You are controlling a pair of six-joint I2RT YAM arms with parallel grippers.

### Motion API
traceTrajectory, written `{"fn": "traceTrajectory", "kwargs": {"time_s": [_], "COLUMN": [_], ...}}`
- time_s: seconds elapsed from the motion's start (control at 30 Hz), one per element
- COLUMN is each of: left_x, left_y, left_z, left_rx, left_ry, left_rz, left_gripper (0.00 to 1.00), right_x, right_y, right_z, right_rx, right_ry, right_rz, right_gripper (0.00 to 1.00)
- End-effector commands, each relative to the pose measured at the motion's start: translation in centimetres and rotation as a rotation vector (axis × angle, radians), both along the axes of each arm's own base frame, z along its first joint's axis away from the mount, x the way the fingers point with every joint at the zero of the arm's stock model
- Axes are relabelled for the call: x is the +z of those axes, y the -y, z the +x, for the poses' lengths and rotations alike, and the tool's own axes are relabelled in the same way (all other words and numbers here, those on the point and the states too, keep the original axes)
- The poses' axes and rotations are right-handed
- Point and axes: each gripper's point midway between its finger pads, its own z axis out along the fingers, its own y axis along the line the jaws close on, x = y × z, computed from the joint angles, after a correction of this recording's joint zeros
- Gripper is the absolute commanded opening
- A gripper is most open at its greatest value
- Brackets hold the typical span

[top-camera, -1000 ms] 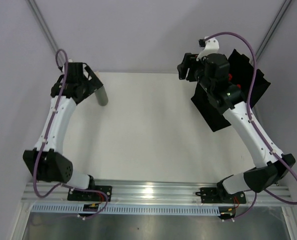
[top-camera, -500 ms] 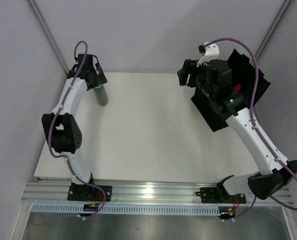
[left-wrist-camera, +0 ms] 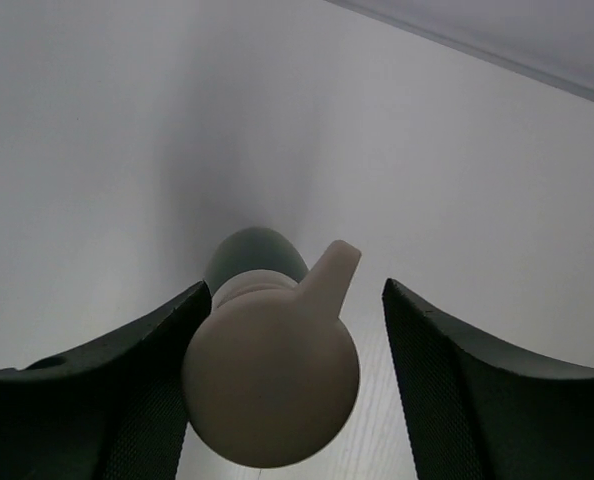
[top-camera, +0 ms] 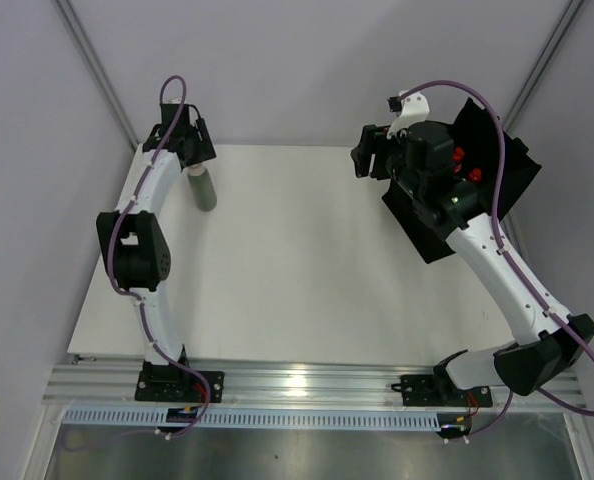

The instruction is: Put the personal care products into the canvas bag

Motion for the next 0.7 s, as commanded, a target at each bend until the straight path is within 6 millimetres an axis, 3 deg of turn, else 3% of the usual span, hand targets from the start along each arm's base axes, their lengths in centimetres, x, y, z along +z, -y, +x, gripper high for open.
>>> {"fn": "traceTrajectory", "kwargs": {"time_s": [0.0, 0.13, 0.17, 0.33, 0.43, 0.53, 0.67], "left_x": [2.0, 2.4, 2.5, 3.9, 4.7, 4.6, 6.2], "left_y": [0.1, 0.6, 0.6, 2.3, 4.6, 7.4, 12.1], "left_z": [1.7, 1.2, 0.9, -0.5, -1.6, -3.3, -6.0], "left_rx": [-0.029, -0.048, -0.047, -0.096, -0.14, -0.177, -0.268], "left_ry": [0.091, 0.097, 0.086, 0.08, 0.068, 0.034, 0.044], "left_rz": [0.007, 0.002, 0.009, 0.031, 0.003, -0.01, -0.04], "left_gripper": [0.72, 0.46, 0.35, 0.09, 0.0, 0.01, 0.01], "right_x": [0.5, 0.1, -0.1, -0.2, -0.1, -0.3, -1.4], "right_y": [0.1, 0.3, 0.3, 0.1, -0.1, 0.1, 0.2], "right_z": [0.0, 0.0, 0.1, 0.4, 0.4, 0.2, -0.2], "right_rx": [-0.002, -0.011, -0.012, -0.013, -0.014, -0.022, -0.028], "right_ry": [0.022, 0.017, 0.015, 0.011, 0.005, -0.012, -0.046], "right_rz": [-0.004, -0.018, -0.022, -0.009, 0.01, 0.02, 0.03], "right_gripper": [0.69, 0.69, 0.69, 0.69, 0.69, 0.69, 0.69]}}
